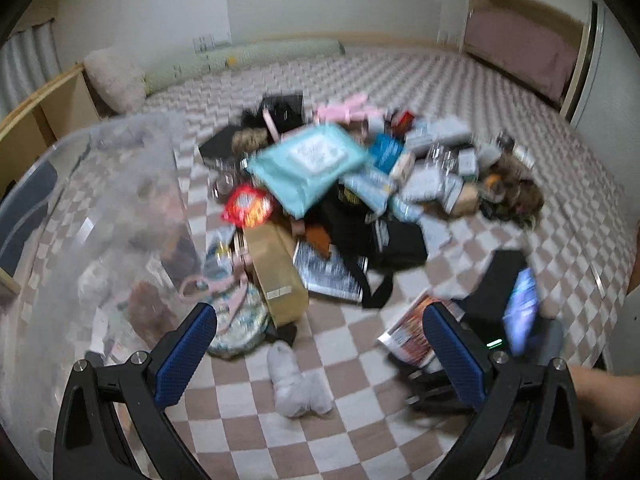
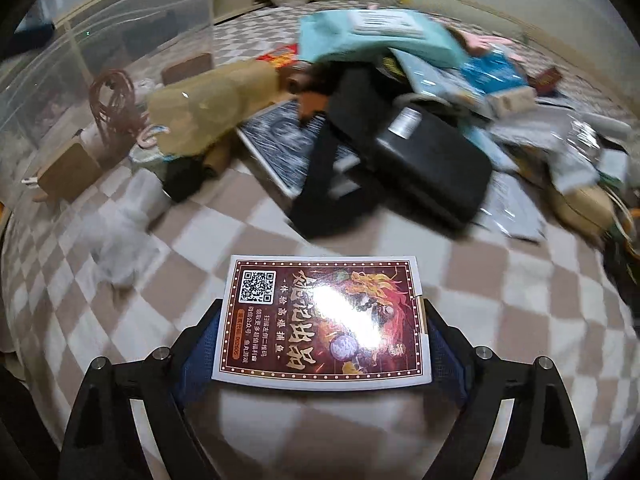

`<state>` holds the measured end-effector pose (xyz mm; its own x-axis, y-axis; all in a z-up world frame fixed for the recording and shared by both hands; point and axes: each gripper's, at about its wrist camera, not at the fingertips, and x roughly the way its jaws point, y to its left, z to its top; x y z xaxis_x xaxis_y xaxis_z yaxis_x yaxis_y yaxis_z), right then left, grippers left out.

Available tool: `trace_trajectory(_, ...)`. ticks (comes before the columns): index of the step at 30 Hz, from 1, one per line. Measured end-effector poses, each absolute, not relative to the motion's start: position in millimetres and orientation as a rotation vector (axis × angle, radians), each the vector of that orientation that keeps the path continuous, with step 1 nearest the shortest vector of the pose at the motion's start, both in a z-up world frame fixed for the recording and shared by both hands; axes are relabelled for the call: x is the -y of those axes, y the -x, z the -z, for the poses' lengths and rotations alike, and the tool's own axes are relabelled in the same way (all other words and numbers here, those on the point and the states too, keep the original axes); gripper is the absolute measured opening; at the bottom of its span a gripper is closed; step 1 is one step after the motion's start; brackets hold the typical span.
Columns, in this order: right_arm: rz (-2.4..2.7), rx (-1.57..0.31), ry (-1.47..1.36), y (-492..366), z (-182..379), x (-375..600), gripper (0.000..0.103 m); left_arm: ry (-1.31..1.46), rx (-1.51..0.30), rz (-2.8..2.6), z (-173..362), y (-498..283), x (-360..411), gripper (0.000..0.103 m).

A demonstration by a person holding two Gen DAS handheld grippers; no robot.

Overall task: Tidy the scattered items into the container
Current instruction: 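Lower the right gripper onto the red printed card and close it, then grasp the white fluffy cloth with the left gripper while the right gripper holds the card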

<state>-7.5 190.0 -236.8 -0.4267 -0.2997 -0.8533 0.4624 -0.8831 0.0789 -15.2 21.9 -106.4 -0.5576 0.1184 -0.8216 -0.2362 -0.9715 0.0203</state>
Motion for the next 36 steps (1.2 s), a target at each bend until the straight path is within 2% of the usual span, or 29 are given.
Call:
trace_trajectory(2, 2.337, -0.234, -1.337, 1, 237, -204, 0.090, 1.436, -0.208, -2.574, 124, 17, -20, 0.091)
trace_trajectory(10, 2.386, -0.257, -1.303, -9, 240, -213, 0.090, 1.662, -0.367, -2.481, 189, 16, -22, 0.089)
trace_trajectory(18, 2.392, -0.254, -1.297, 0, 247, -191, 0.090, 1.770, -0.351, -2.506, 222, 29, -10, 0.088)
trace_trajectory(20, 2.396, -0.257, -1.292, 0, 248, -190, 0.090, 1.794, -0.335, -2.501, 227, 30, -6, 0.084)
trace_trajectory(23, 2.400, -0.263, -1.290, -1, 248, -188, 0.090, 1.830, -0.311, -2.493, 235, 33, 0, 0.084)
trace_trajectory(28, 2.425, -0.263, -1.291, -5, 246, -187, 0.090, 1.844, -0.223, -2.455, 232, 32, 6, 0.061)
trace_trajectory(30, 2.435, -0.263, -1.296, -5, 246, -184, 0.090, 1.842, -0.198, -2.435, 230, 32, 7, 0.045)
trace_trajectory(32, 2.443, -0.259, -1.304, -6, 245, -183, 0.090, 1.842, -0.171, -2.422, 229, 31, 9, 0.035)
trace_trajectory(33, 2.444, -0.252, -1.310, -6, 245, -182, 0.090, 1.842, -0.156, -2.418, 228, 31, 11, 0.031)
trace_trajectory(36, 2.443, -0.219, -1.344, -9, 243, -184, 0.090, 1.850, -0.092, -2.410, 225, 29, 17, 0.030)
